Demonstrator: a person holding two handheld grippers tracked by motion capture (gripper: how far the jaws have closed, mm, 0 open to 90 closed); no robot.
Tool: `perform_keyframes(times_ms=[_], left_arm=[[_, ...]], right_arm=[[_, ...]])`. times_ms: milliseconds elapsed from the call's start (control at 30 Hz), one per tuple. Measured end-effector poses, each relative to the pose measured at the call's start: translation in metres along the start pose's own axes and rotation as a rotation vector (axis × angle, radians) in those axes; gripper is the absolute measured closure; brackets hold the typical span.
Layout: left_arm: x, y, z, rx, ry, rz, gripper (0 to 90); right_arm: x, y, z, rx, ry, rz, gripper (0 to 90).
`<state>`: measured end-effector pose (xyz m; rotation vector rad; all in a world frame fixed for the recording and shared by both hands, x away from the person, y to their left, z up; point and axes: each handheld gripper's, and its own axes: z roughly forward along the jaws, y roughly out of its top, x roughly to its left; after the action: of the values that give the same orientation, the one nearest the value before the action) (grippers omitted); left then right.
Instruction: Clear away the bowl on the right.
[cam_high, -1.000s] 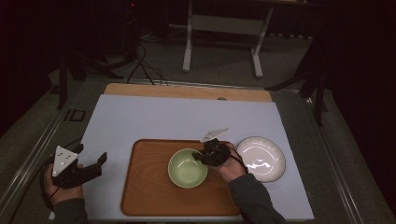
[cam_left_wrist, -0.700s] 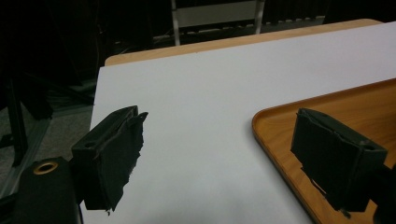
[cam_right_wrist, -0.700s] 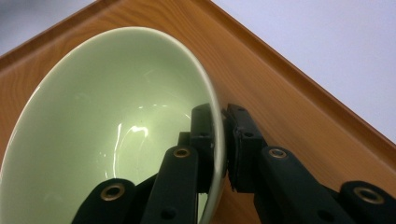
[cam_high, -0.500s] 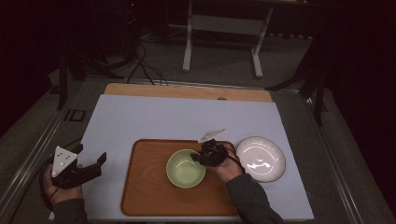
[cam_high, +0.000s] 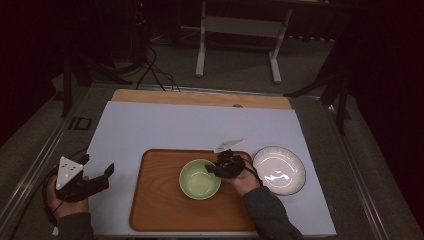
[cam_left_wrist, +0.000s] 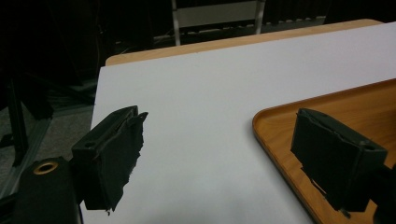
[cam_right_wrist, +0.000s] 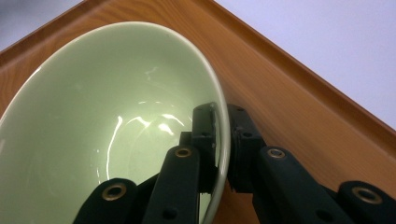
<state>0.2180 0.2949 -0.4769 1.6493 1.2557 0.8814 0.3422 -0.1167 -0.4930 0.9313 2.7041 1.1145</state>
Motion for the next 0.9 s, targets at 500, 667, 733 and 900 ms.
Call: perform_keyframes(times_ms=[500,667,733,900], left_arm=[[-0.0003,-0.0001,0.0003,0.001,0.0,-0.001,16.5],[-0.0002,-0.0002,0.0004,0.001,0.0,0.0,16.5],[-0.0002,-0.0002,0.0004,0.002,0.0,-0.001,16.5],[0.0,-0.0002,0.0004,0.003,0.001,-0.001,16.5]], right_arm=[[-0.0024,-0.0058,0.0073,0.032,0.041,0.001,82.9],[-0.0022,-0.0056,0.0077,0.034,0.037,-0.004,81.7],[-0.0024,-0.0057,0.008,0.034,0.03,-0.003,78.6],[-0.0026,-0.0054,0.0054,0.029,0.028,-0.009,71.4]])
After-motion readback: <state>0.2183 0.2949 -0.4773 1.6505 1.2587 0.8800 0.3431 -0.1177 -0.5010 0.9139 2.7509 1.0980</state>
